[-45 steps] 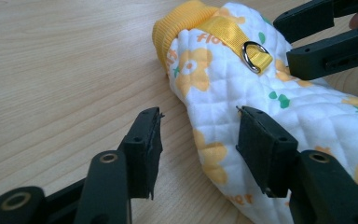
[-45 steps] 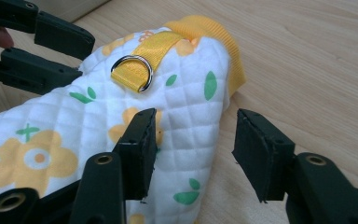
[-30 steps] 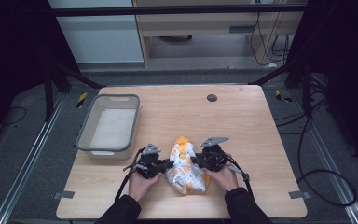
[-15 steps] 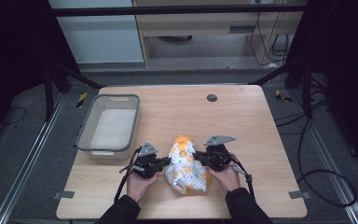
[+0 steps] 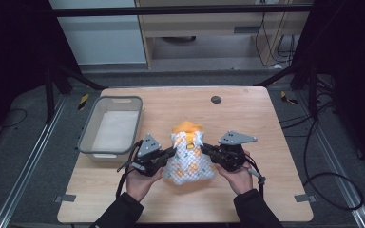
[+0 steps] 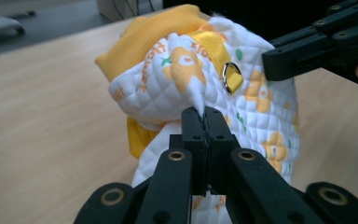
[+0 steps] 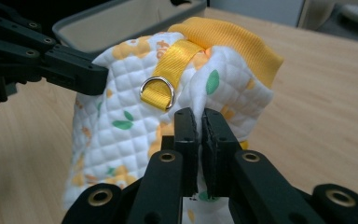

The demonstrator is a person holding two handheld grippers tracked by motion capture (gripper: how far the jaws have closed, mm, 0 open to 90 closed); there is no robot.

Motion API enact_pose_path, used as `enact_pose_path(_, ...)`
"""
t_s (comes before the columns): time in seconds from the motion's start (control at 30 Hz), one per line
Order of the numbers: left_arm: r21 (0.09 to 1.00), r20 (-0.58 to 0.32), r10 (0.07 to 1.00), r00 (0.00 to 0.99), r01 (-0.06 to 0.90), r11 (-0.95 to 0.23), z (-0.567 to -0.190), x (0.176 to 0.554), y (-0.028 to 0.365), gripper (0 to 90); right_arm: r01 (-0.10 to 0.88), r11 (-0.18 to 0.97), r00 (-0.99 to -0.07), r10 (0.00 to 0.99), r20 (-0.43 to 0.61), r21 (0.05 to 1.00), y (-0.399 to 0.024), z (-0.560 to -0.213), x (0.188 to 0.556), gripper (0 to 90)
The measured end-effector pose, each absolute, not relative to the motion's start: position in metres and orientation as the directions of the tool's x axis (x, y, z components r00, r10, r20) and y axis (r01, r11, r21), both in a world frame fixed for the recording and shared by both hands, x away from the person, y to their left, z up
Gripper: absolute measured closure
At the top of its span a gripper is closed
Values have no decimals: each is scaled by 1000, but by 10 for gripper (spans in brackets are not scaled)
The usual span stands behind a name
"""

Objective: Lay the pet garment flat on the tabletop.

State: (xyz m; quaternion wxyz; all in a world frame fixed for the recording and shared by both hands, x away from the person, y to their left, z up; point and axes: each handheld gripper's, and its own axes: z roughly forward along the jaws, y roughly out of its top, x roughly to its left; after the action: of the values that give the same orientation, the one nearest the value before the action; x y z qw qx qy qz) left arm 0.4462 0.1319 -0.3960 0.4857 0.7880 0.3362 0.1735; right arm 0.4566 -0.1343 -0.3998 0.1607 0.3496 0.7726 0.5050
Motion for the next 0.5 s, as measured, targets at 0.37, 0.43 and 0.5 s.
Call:
enact_pose_path(0.37,899,-22,833,552,375,-225,-408,496,126,506,366,239,-523,852,-14,899,-135,-418,500,642)
enact_pose_path(0.43,896,-15,834,551,378,-233,-410,492,134,500,366,240,-527,850,-13,899,-138,-419,499,633)
enact_pose_path(0.5,890,-16,829,558,386,-242,-411,488,143,443,375,247,-529,849,-13,894,-149,-421,491,593)
